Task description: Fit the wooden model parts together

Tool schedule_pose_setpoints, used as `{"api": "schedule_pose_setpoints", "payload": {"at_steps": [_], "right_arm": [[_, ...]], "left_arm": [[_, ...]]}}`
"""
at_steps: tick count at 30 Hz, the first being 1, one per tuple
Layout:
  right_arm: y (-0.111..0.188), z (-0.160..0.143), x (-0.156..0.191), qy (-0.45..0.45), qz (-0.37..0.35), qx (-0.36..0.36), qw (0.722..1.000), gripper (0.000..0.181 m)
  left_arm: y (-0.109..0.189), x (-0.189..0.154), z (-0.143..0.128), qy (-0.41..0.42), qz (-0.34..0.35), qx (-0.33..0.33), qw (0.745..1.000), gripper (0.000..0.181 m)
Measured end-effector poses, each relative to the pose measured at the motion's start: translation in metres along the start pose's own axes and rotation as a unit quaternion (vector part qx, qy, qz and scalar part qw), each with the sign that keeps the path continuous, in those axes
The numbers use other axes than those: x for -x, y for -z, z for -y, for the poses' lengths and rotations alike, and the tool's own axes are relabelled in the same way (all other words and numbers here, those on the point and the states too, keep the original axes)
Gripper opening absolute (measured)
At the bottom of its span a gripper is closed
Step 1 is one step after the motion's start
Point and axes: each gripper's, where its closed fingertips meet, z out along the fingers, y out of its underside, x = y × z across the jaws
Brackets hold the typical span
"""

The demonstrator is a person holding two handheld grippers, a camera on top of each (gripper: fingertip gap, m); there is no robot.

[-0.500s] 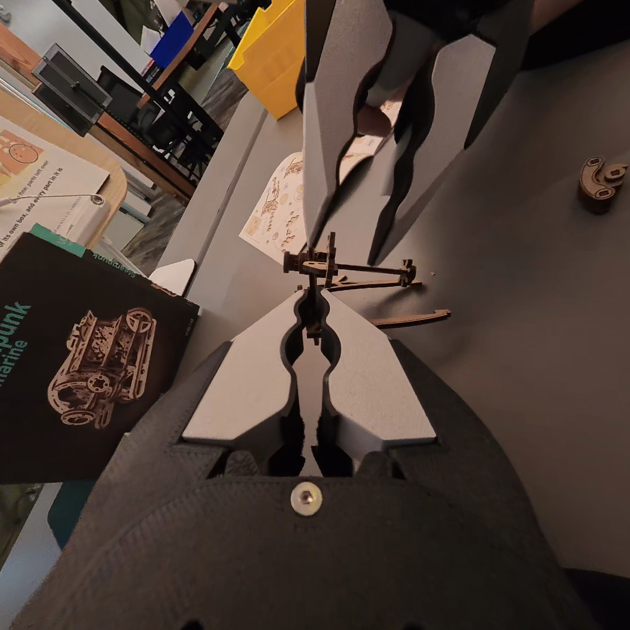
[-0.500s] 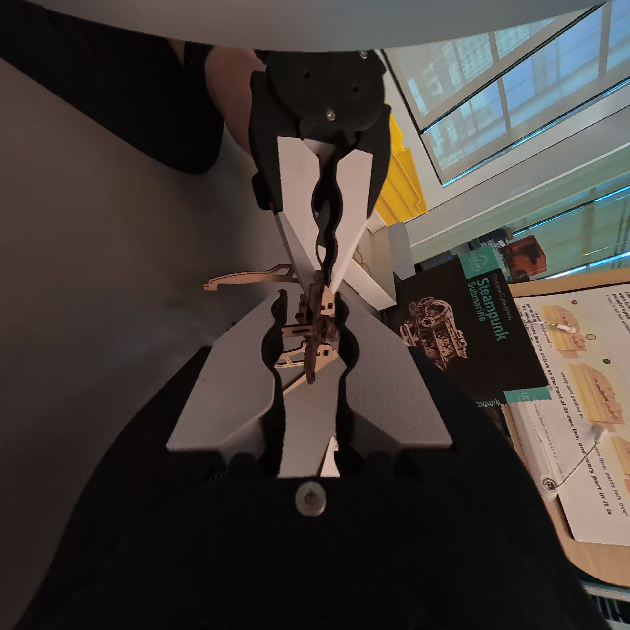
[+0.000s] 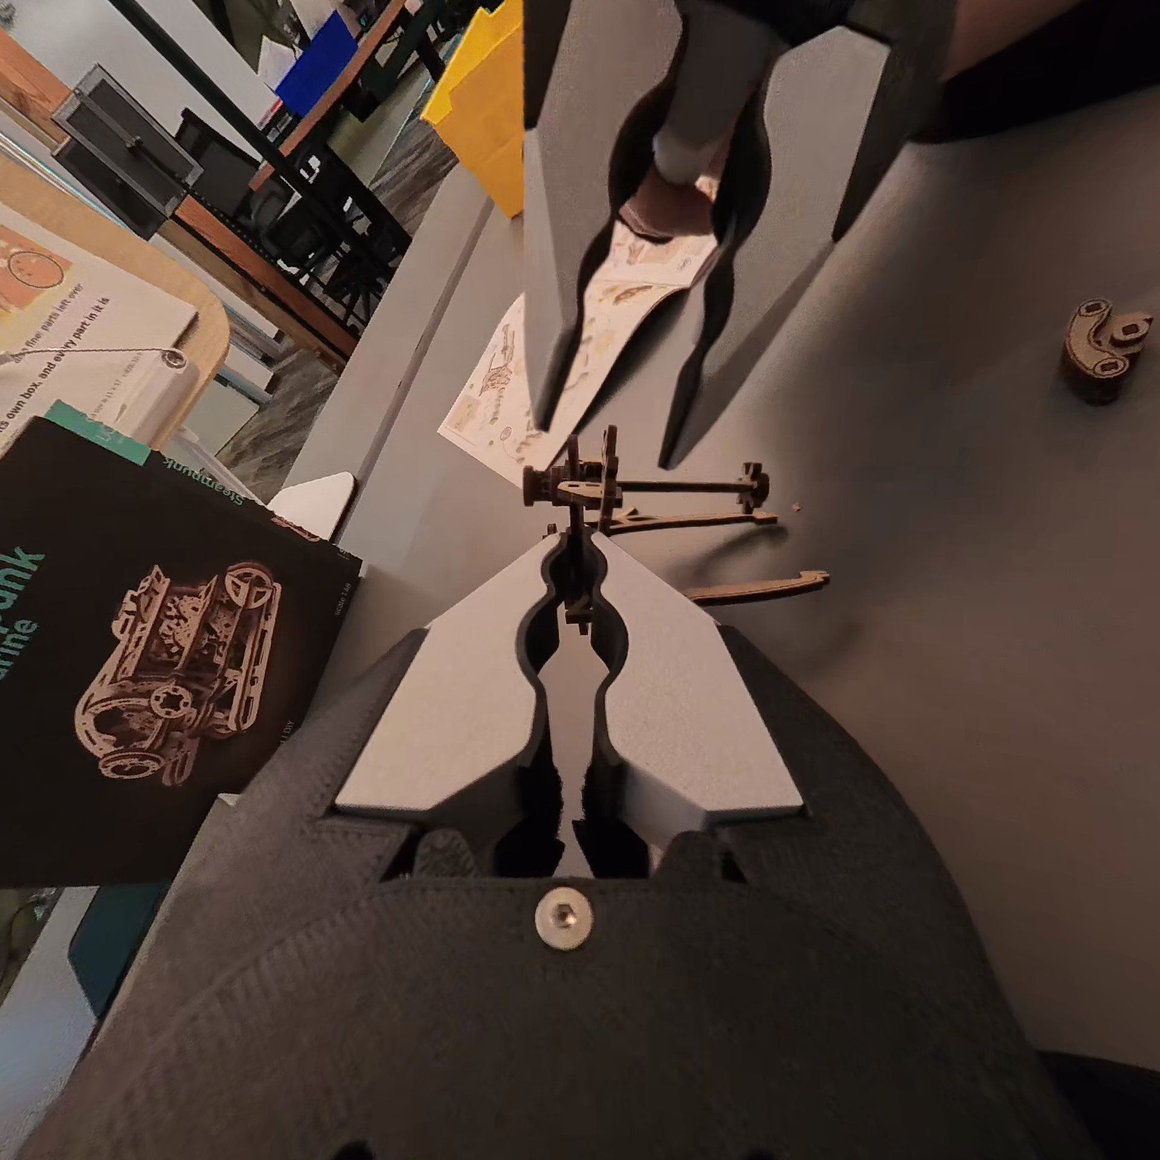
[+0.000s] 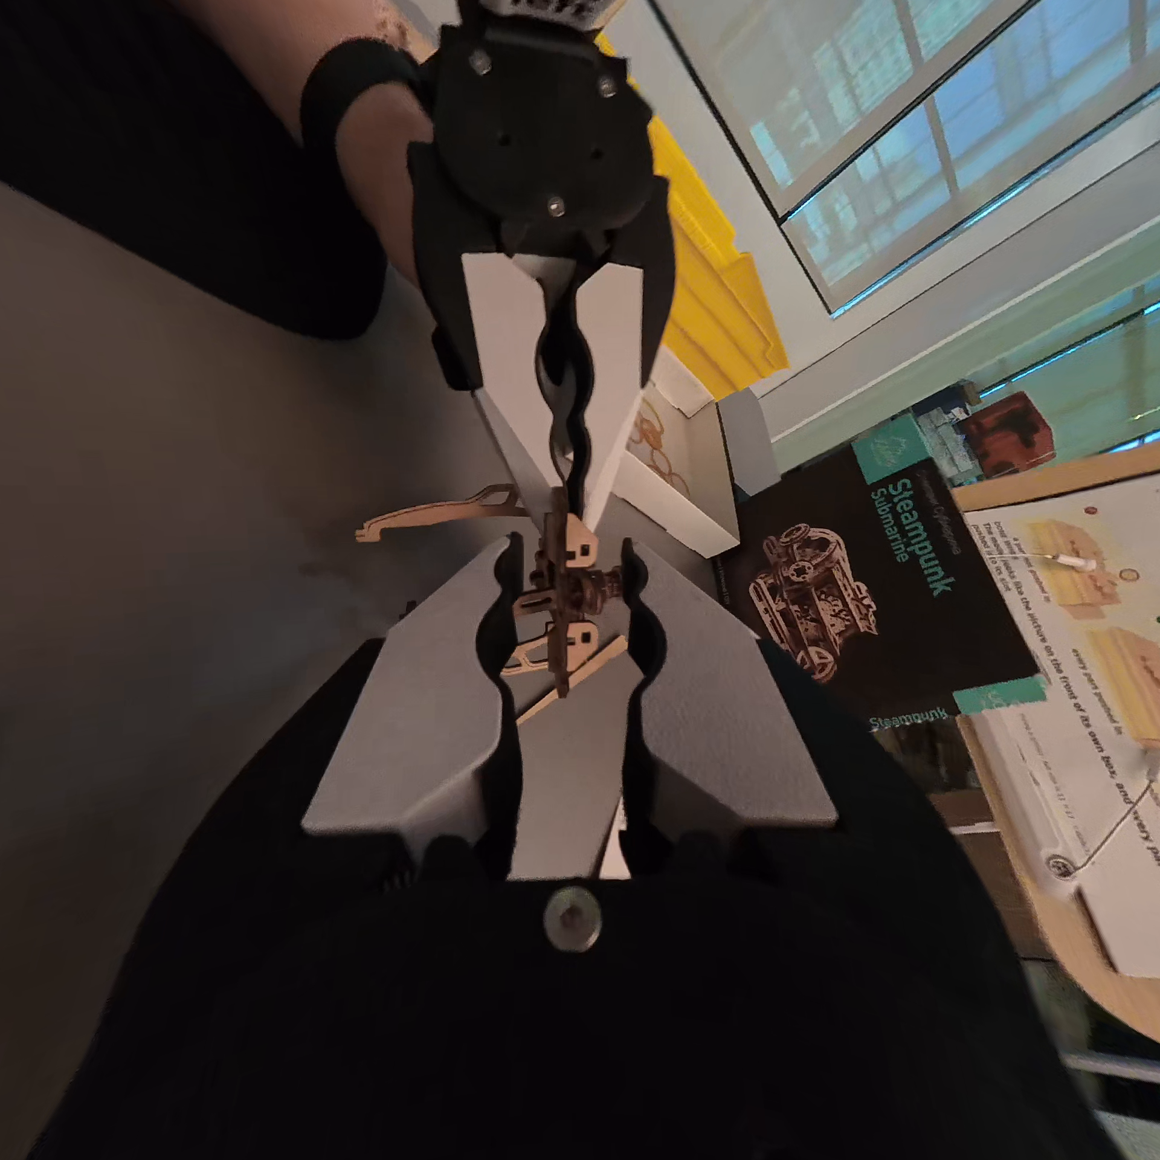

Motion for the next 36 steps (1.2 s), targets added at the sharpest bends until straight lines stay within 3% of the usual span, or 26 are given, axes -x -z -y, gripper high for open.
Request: {"api": "schedule_pose_setpoints", "payload": {"at_steps": [8,36], "right_arm": [[-0.002,-0.003,0.001,-0.088,0.036,-0.018,0.995,0.027],[-0.008,-0.006,0.010,-0.095,0.055,-0.012,0.994,0.012]], "left_arm": [[0.000,-0.001,0.000,0.008,-0.006,-0.004,1.000,0.000],[-0.004,-0.010,-0.001,0.044,-0.043,-0.001,0.998,0.000]]}}
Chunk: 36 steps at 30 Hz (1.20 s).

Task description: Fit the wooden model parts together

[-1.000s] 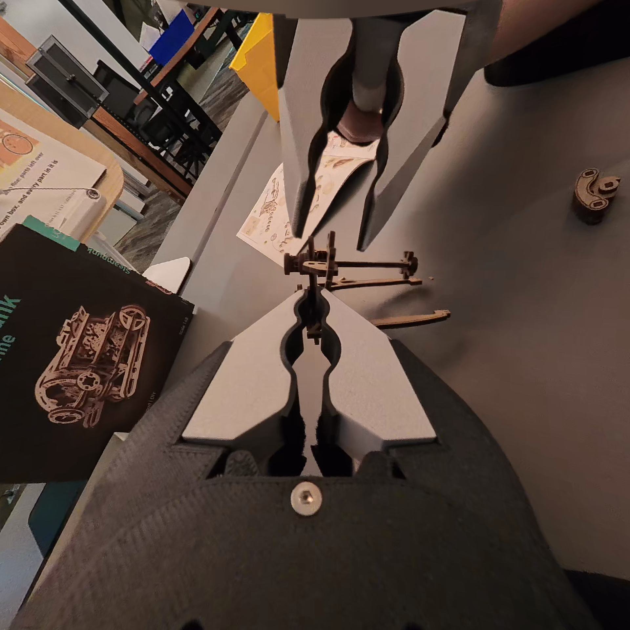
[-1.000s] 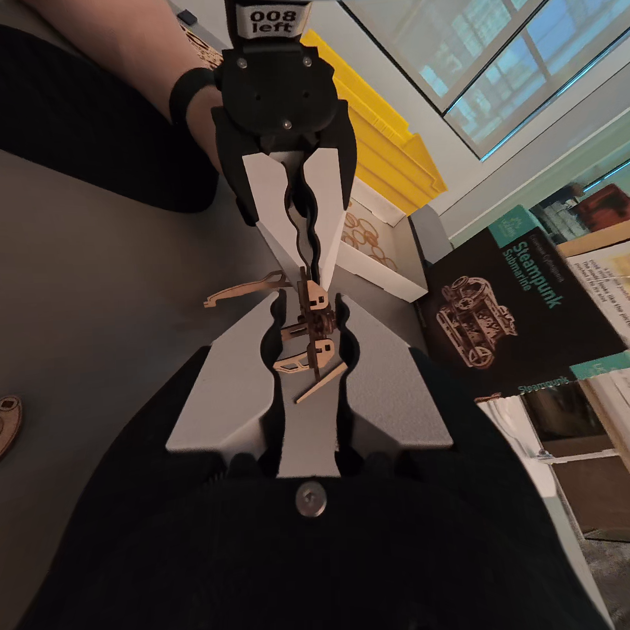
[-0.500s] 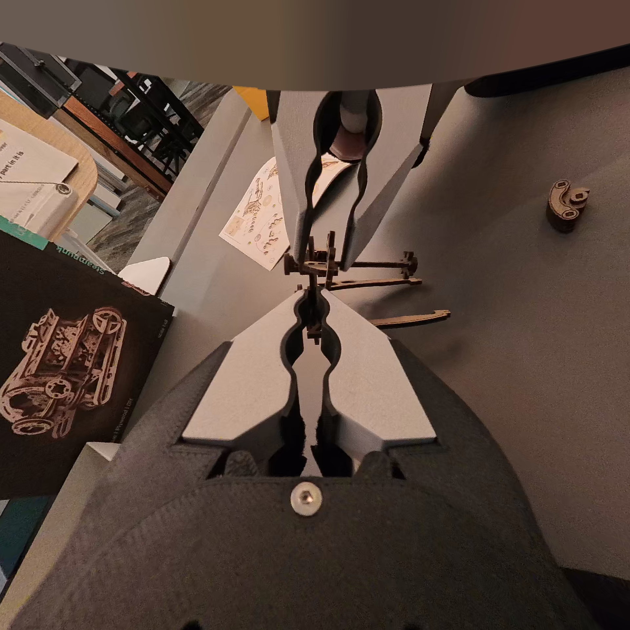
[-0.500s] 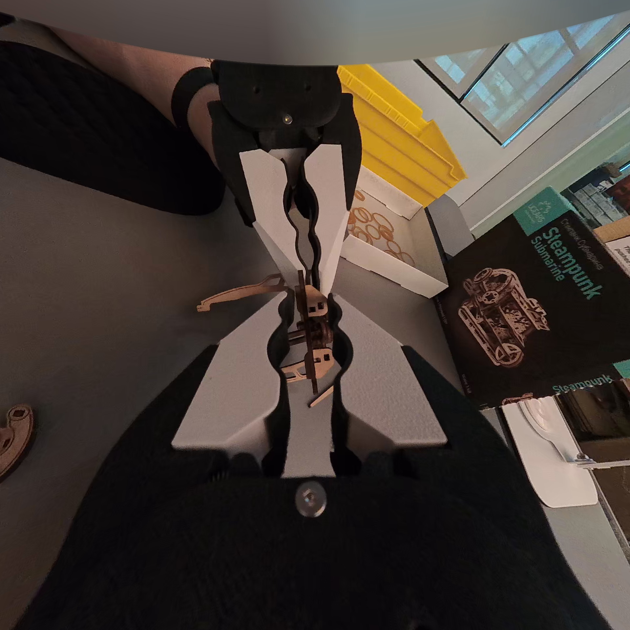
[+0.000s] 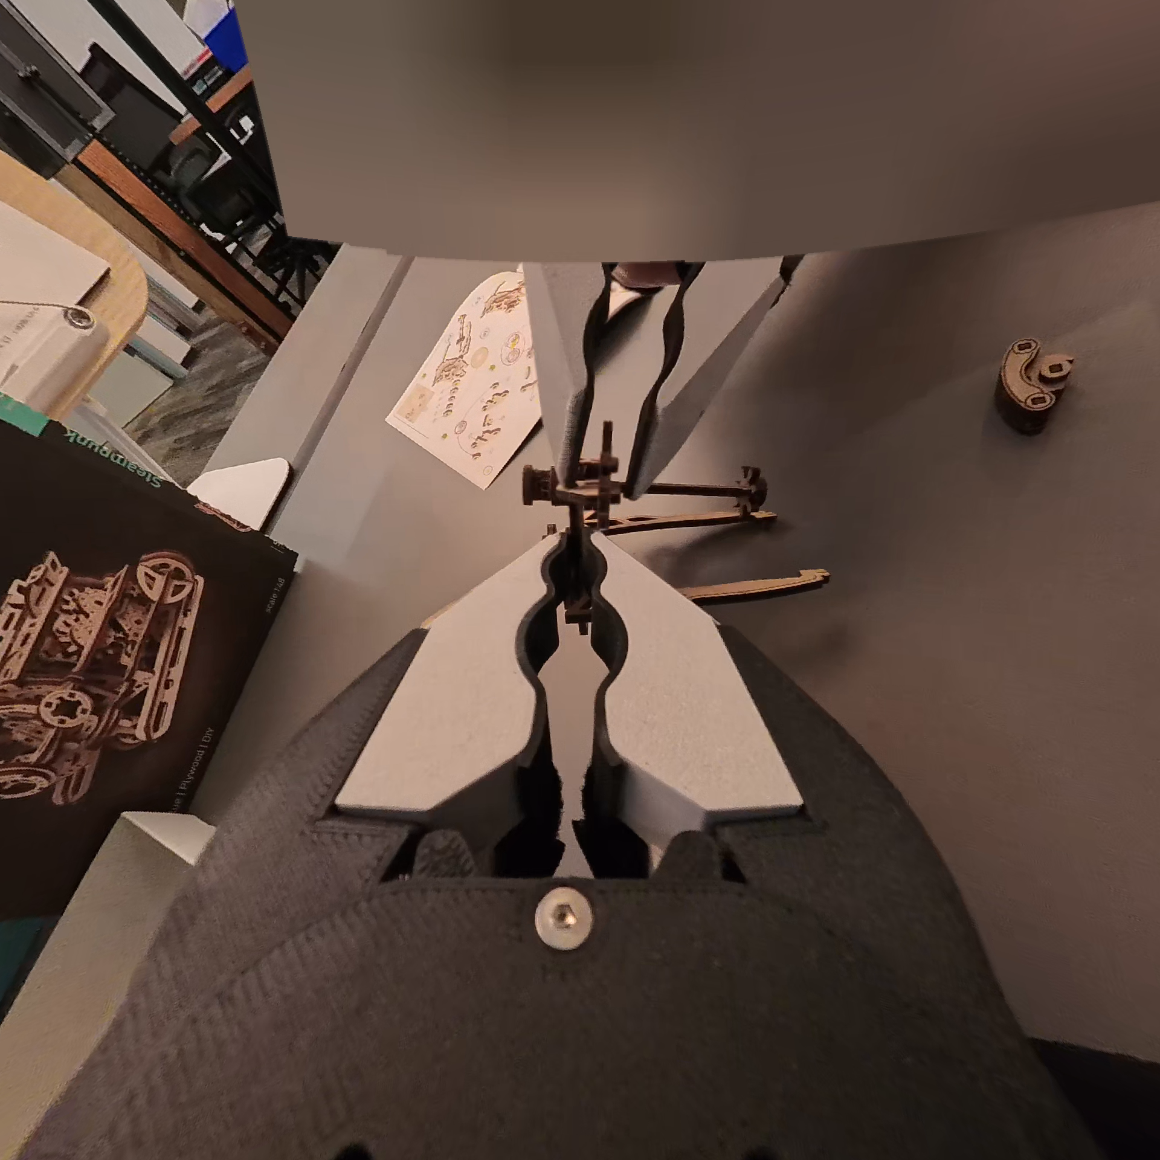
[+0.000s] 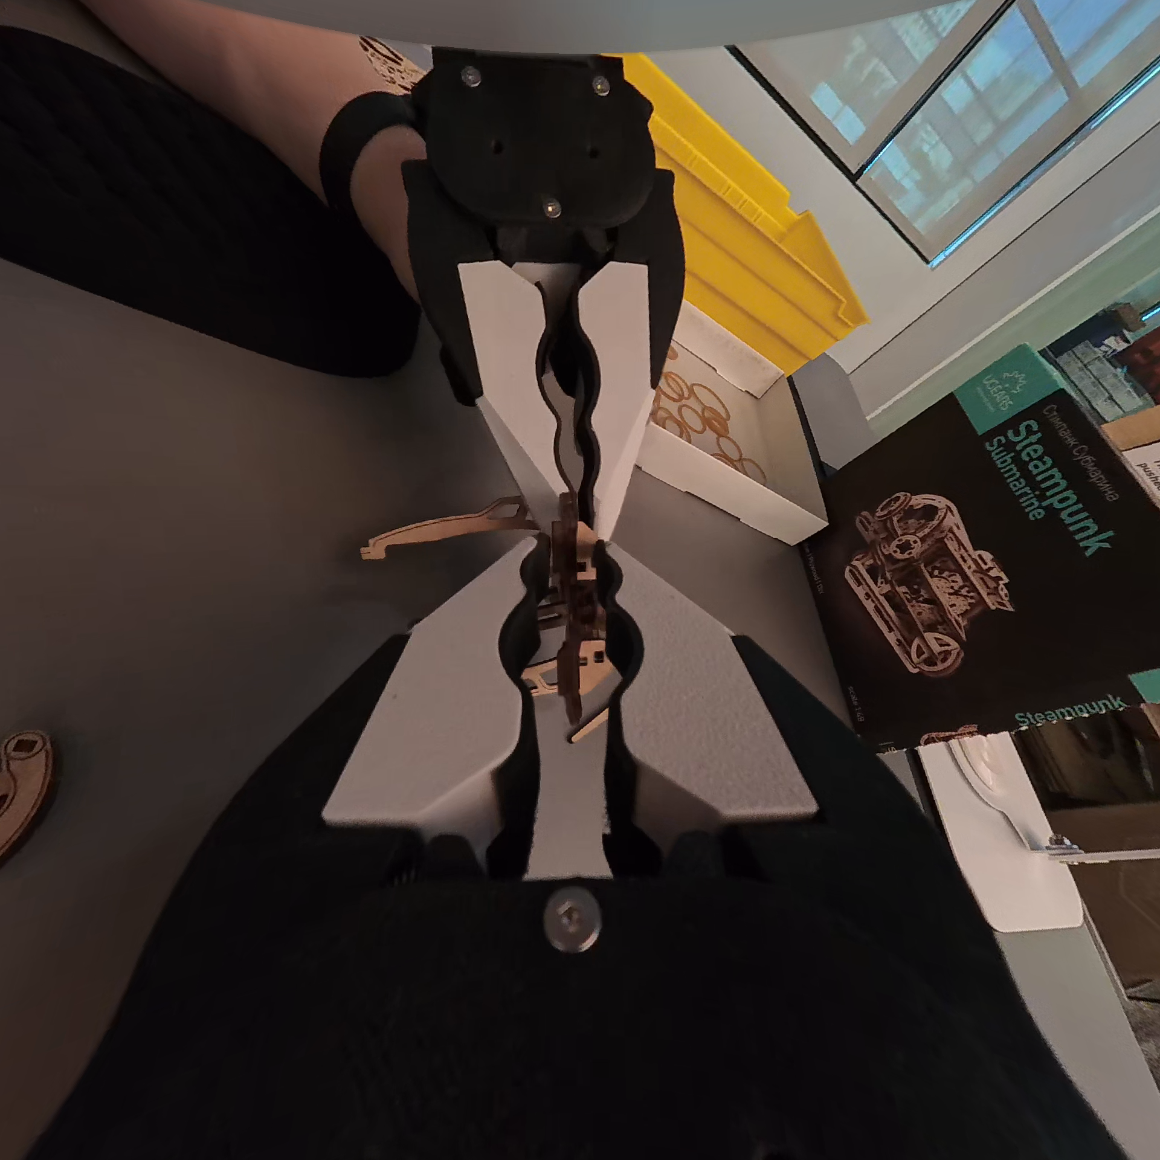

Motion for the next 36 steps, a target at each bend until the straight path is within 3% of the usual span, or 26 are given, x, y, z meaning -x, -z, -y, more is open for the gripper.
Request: {"api": "schedule_pose_setpoints", "payload": {"at_steps": [16,22,25,36], "right_arm": [[0.004,-0.001,-0.006,-0.052,0.010,-0.019,0.998,0.020],[0.004,-0.001,0.000,-0.084,0.050,-0.031,0.995,0.026],[0.006,-0.001,0.008,-0.094,0.087,-0.038,0.991,0.025],[0.007,-0.003,0.017,-0.075,0.109,-0.037,0.990,0.017]], "left_arm": [[0.001,-0.001,0.002,0.045,-0.028,-0.019,0.998,0.000],[0.000,-0.004,0.001,0.044,-0.037,-0.016,0.998,0.000],[0.000,-0.008,0.001,0.036,-0.045,-0.018,0.998,0.000],[-0.002,-0.018,-0.001,0.034,-0.076,-0.013,0.996,0.000]]}}
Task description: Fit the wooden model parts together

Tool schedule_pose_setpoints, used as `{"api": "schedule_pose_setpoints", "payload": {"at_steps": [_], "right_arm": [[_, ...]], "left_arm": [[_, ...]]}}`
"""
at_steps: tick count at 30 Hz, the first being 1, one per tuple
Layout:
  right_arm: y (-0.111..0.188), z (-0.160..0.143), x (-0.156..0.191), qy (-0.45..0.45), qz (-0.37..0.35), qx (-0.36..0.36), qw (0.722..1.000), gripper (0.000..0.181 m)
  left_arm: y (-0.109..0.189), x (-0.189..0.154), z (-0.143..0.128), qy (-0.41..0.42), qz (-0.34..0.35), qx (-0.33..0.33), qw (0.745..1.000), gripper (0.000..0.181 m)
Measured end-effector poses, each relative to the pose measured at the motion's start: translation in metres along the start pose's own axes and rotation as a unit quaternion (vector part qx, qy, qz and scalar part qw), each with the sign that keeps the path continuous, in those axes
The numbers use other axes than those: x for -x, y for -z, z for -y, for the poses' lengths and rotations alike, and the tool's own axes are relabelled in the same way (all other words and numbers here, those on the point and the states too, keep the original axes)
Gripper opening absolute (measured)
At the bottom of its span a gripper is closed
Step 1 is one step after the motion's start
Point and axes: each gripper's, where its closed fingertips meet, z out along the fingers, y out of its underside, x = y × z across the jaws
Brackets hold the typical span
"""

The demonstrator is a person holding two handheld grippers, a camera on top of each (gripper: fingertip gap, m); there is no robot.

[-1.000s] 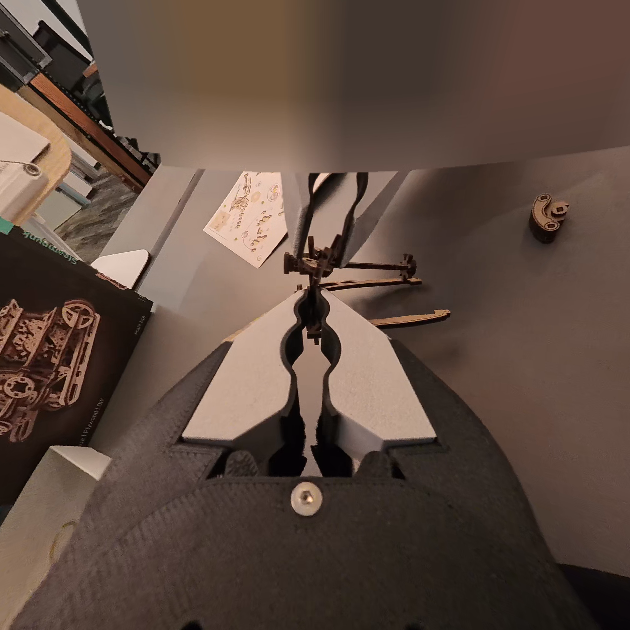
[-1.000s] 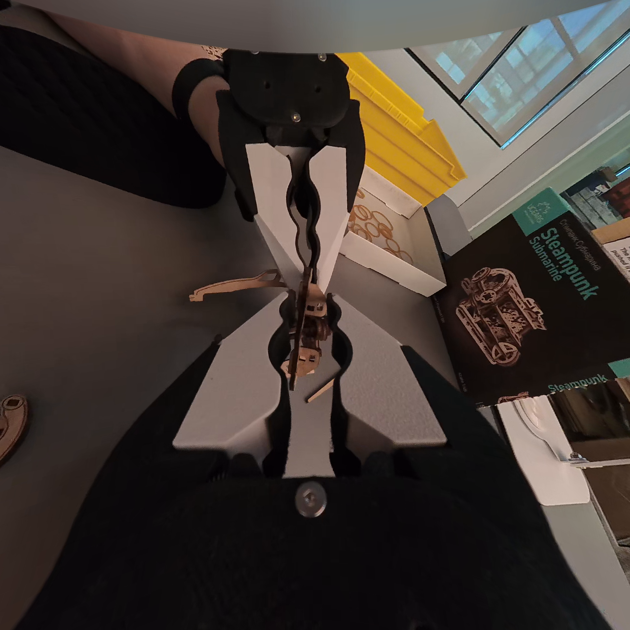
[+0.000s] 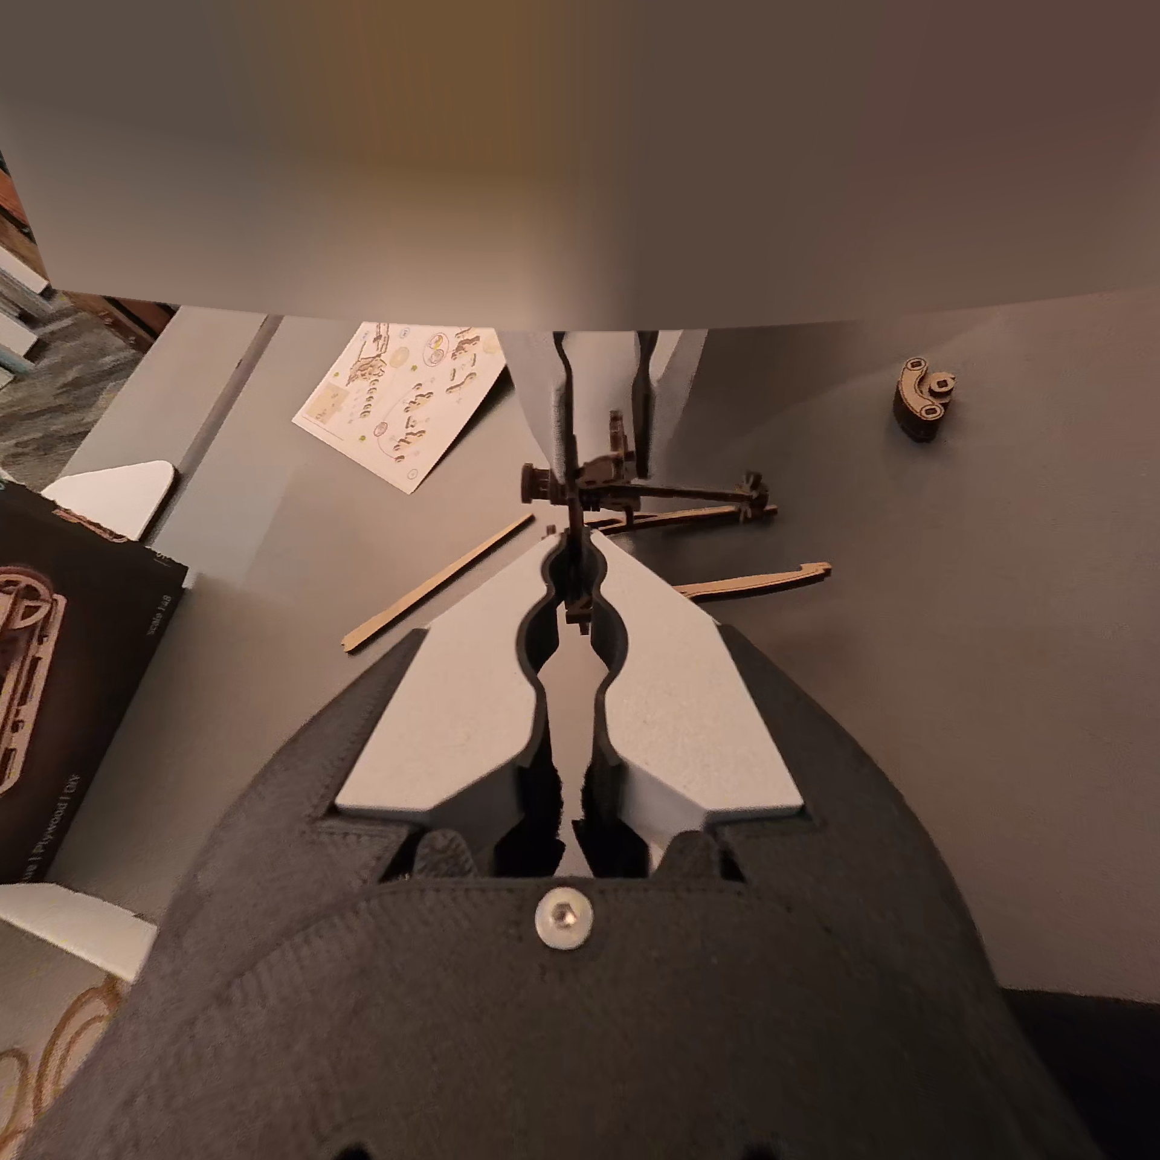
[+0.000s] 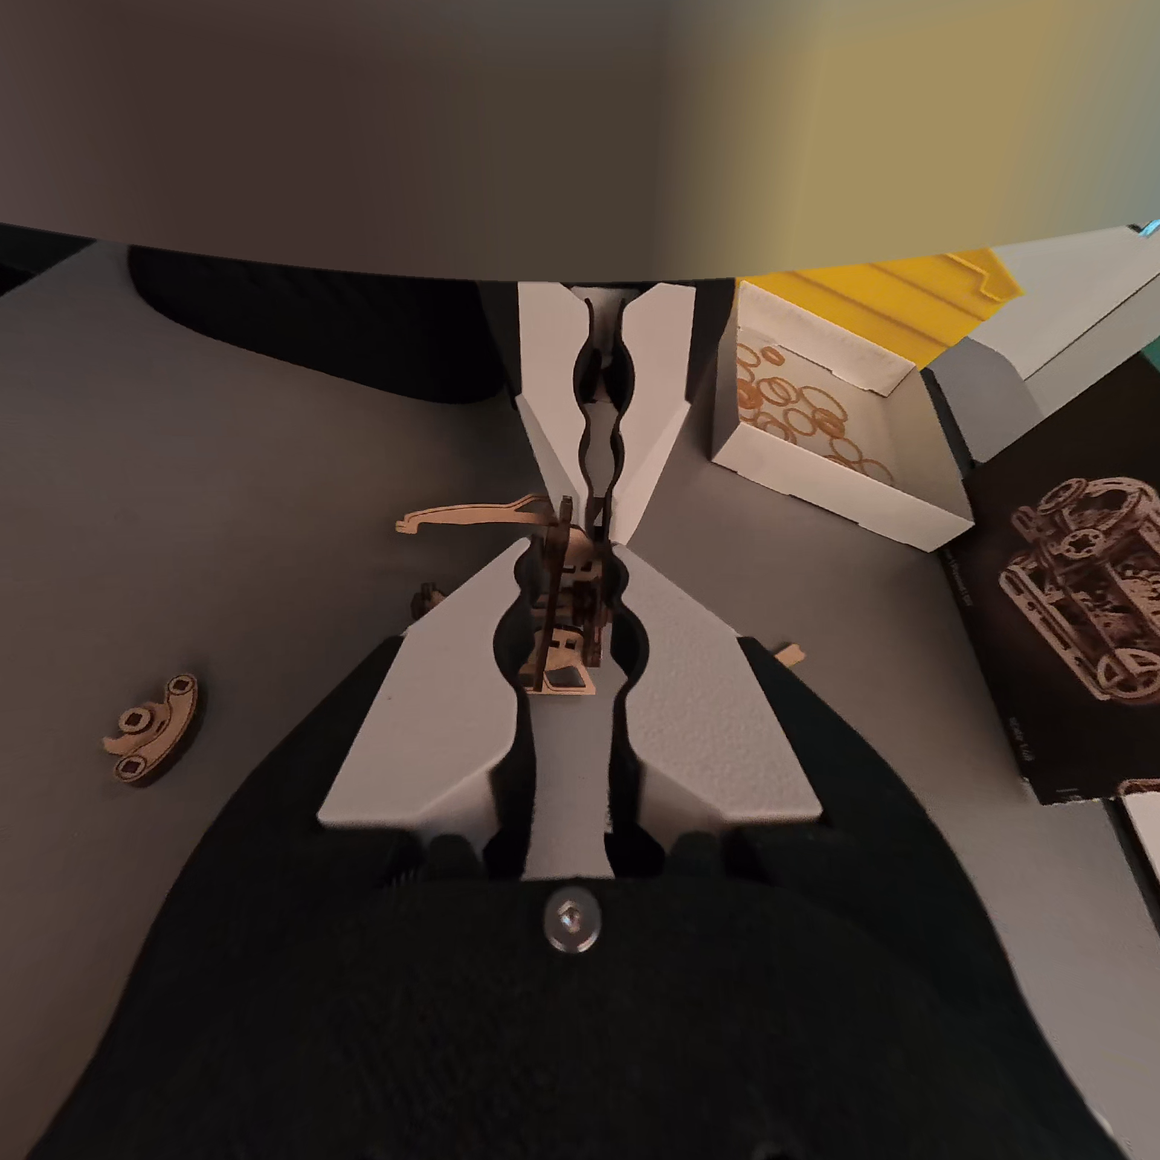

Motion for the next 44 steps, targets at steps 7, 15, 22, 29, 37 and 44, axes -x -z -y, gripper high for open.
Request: {"api": "schedule_pose_setpoints", "payload": {"at_steps": [7,15,22,29,37,44], "right_arm": [[-0.005,-0.002,-0.002,0.014,-0.020,0.038,0.999,0.016],[-0.004,0.002,0.001,0.042,-0.030,0.080,0.995,0.016],[-0.005,0.004,0.003,0.072,-0.023,0.101,0.992,0.016],[-0.002,0.005,0.000,0.052,-0.034,0.102,0.993,0.016],[-0.002,0.006,-0.005,0.054,-0.056,0.143,0.987,0.016],[-0.002,-0.001,-0.003,0.070,-0.034,0.168,0.983,0.016]], "left_arm": [[0.000,-0.001,-0.001,-0.022,0.002,0.010,1.000,0.000],[0.002,-0.004,0.002,-0.069,0.010,0.019,0.997,0.000],[0.004,-0.006,0.004,-0.073,-0.004,0.011,0.997,0.000],[0.005,-0.001,0.003,-0.043,-0.004,-0.003,0.999,0.000],[0.003,0.005,-0.005,-0.015,-0.003,0.013,1.000,0.000],[0.001,0.000,-0.001,-0.028,-0.005,0.015,0.999,0.000]]}}
